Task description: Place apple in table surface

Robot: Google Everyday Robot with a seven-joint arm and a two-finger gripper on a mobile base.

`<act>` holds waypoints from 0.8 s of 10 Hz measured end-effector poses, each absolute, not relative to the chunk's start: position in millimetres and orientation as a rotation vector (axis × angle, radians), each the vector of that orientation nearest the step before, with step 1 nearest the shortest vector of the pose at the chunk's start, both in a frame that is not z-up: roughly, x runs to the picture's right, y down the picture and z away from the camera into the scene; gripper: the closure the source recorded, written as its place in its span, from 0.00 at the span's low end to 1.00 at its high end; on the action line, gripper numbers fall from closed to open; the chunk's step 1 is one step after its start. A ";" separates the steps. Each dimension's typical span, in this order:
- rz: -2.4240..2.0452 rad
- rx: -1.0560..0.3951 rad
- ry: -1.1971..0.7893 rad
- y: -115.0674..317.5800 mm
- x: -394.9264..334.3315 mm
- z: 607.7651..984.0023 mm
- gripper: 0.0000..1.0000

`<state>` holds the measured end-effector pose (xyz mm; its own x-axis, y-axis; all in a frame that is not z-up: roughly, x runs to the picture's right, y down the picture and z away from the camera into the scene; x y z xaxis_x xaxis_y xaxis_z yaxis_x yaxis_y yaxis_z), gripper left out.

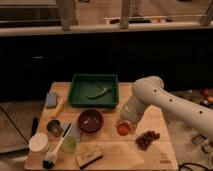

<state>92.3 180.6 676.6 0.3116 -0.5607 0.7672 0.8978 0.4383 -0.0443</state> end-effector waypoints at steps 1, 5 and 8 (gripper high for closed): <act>-1.038 -0.513 -0.754 176.3 96.3 672.7 1.00; -1.121 -0.484 -0.764 170.3 100.2 664.2 1.00; -1.201 -0.464 -0.770 173.7 100.6 657.9 1.00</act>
